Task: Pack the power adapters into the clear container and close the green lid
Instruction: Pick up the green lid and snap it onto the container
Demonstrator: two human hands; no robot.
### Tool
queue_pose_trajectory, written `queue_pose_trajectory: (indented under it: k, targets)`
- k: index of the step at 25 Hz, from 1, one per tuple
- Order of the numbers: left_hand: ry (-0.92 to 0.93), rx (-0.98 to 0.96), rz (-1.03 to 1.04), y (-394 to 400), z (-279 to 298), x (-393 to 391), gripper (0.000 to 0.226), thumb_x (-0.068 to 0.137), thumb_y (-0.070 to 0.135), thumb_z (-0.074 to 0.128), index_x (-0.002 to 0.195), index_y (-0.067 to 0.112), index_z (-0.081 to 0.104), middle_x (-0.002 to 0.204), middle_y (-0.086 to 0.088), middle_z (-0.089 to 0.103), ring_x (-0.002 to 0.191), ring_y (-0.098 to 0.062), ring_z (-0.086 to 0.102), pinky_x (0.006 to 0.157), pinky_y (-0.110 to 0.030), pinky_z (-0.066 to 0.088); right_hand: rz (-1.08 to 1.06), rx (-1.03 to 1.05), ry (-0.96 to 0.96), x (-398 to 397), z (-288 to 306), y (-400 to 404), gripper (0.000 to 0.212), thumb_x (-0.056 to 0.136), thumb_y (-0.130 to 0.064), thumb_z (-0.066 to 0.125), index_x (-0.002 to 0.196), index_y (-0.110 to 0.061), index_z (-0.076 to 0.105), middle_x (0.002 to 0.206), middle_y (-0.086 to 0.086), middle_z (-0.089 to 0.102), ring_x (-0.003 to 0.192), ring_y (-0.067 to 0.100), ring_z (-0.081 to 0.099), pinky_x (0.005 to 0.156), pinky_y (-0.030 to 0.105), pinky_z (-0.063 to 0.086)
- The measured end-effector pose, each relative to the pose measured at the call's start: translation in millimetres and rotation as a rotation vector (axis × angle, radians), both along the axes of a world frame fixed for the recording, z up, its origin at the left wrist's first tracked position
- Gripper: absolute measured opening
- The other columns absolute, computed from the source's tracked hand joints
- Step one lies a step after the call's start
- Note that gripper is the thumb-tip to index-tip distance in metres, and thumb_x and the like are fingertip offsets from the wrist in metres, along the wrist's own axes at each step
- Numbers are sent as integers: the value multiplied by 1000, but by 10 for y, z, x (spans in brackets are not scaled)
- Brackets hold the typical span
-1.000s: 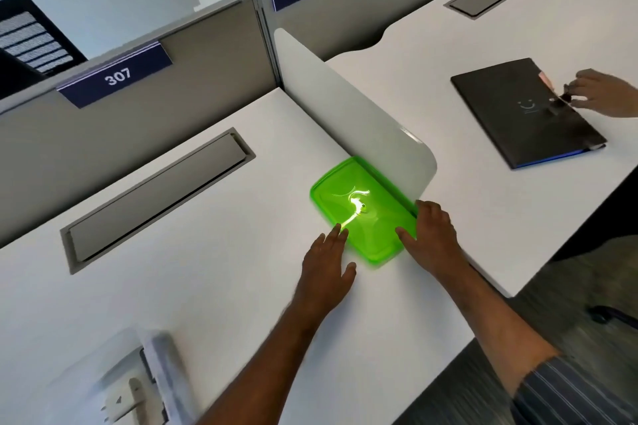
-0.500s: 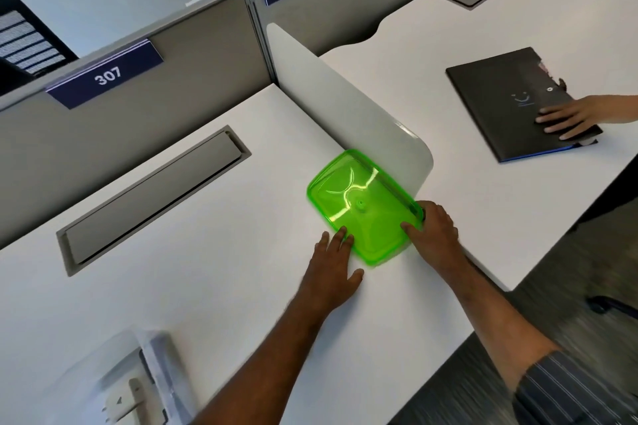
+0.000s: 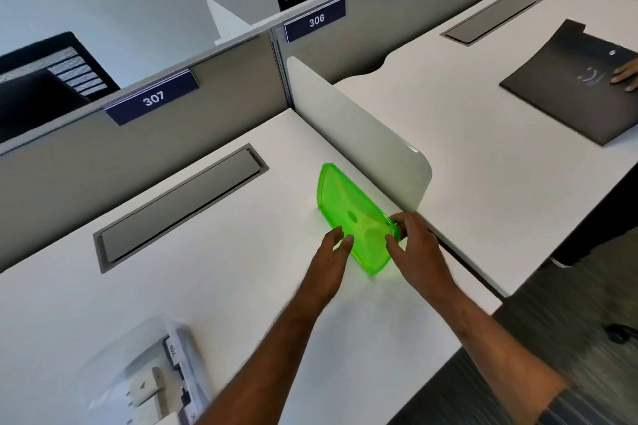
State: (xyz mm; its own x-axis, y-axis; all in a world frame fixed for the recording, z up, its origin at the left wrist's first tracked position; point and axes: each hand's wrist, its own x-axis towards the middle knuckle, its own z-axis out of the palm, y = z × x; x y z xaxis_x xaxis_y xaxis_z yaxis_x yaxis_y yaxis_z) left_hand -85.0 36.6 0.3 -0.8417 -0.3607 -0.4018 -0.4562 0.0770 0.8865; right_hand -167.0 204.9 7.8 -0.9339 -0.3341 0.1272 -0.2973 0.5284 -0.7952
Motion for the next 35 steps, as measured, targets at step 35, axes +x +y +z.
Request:
queue_pose_trajectory:
  k: [35]
  targets:
    - [230,204,750,-1213,388,3008,28,103,14,55,121,35,56,103,-2,78,80,-23,76,61,-29,57,448,-116,-629,1974,58,-1767,41,97,-25,67,131,-19,45,107,24,63,69,17,57,57,26,48]
